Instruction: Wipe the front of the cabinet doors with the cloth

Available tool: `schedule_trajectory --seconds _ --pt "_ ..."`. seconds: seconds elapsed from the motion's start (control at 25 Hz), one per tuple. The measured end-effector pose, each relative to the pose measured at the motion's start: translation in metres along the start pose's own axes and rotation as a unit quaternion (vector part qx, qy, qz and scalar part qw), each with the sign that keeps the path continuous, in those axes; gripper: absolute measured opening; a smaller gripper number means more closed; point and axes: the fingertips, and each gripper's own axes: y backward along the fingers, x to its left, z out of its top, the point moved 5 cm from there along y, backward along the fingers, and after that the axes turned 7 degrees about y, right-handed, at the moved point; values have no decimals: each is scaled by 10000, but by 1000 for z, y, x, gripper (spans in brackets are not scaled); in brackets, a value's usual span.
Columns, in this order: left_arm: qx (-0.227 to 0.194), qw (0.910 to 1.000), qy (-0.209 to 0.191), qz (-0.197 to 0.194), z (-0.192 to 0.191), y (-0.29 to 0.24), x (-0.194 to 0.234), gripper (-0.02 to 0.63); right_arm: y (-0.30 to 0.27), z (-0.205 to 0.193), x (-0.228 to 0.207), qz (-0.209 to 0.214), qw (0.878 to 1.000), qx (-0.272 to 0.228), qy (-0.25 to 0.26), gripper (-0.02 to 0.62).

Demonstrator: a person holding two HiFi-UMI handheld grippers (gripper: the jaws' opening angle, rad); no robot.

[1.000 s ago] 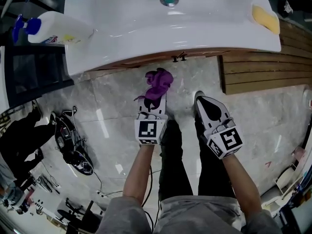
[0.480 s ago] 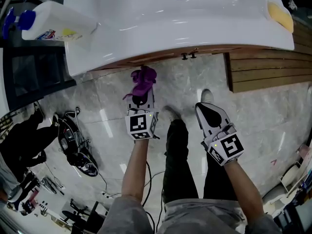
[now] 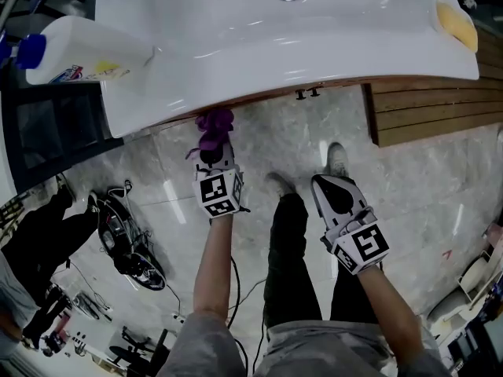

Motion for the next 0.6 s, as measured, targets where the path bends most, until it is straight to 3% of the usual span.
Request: schedule_trajectory --seconds 0.6 --pt "49 9993 -373 27 11 -19 14 72 -8 4 -14 -193 9998 -29 -106 10"
